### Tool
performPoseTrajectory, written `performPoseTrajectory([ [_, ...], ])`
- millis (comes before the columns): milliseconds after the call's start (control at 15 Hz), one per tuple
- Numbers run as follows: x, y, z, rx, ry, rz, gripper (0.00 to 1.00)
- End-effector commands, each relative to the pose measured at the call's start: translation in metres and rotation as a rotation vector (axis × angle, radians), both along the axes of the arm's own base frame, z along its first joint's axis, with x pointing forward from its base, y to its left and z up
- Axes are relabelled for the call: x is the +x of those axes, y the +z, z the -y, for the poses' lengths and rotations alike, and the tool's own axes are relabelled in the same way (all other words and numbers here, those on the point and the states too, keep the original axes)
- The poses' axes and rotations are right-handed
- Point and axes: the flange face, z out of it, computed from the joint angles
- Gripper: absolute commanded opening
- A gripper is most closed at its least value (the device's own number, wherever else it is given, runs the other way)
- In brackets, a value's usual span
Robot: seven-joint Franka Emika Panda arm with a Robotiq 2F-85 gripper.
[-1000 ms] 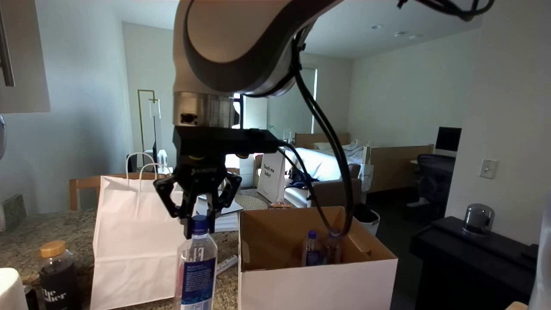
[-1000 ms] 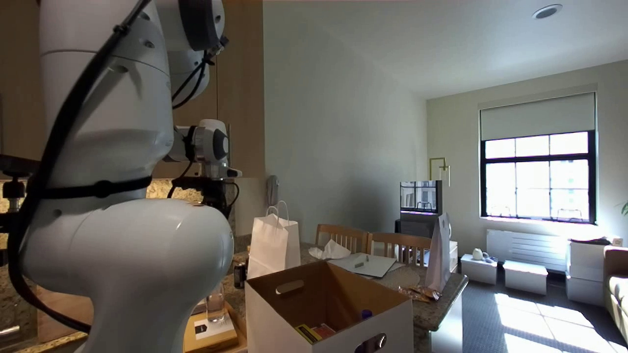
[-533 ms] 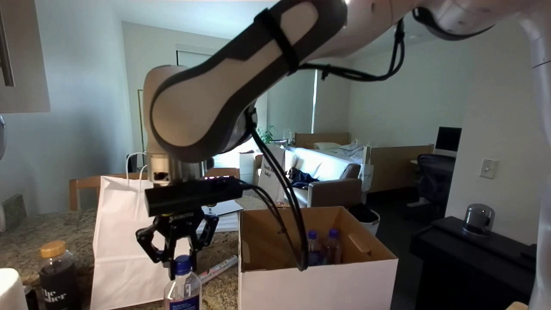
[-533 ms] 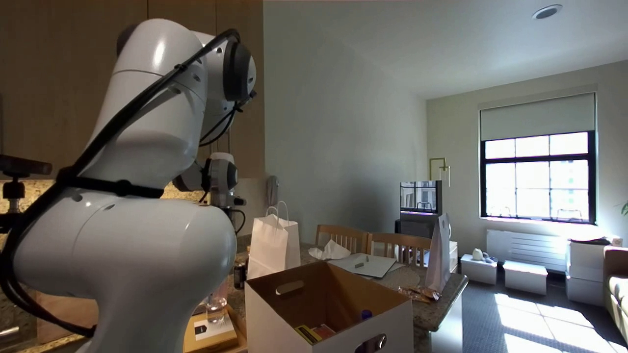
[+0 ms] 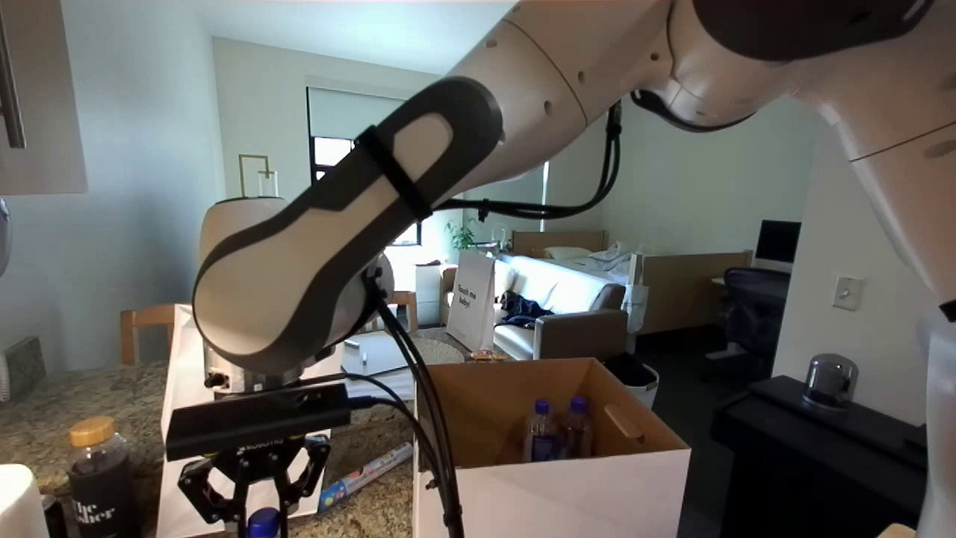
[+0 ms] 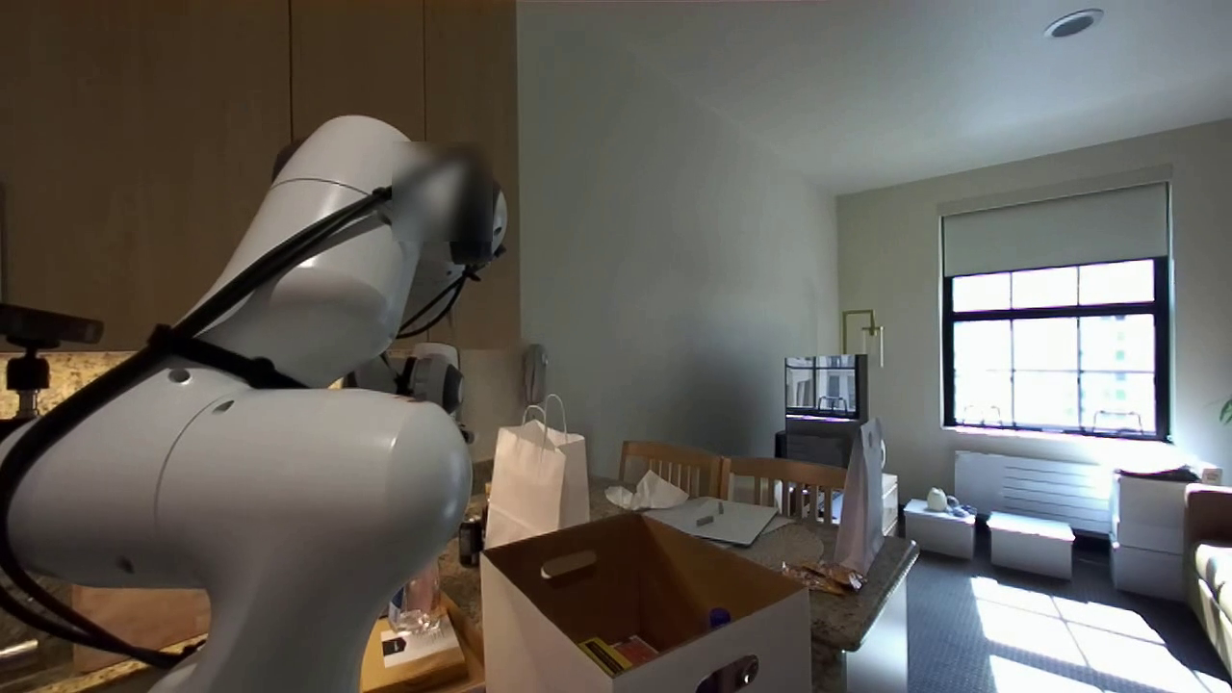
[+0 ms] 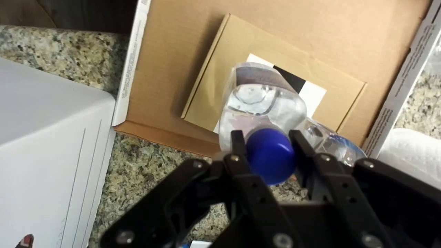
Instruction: Remove the water bottles from the box
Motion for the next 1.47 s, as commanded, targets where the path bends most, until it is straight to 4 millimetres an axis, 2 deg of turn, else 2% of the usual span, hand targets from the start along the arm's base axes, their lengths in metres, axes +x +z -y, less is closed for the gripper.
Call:
performPoseTrajectory([
  [0,0.009,-0.01,-0.007,0.02,-0.112,0.042,0.14],
  [400,0.014,-0.034,0.003,-0.044,-0.195,0.018,0.13],
  [800,0.012,-0.045,0.003,-0.067,-0.201,0.02,0.13],
  [867,0.012,-0.045,0.003,-0.069,-0.2,0.025,0.3],
  [933,0.013,-0.045,0.003,-0.071,-0.2,0.022,0.6],
  [1067,0.013,-0.045,0.002,-0.07,-0.198,0.023,0.66],
  [1400,0.012,-0.04,0.001,-0.058,-0.191,0.02,0.98],
])
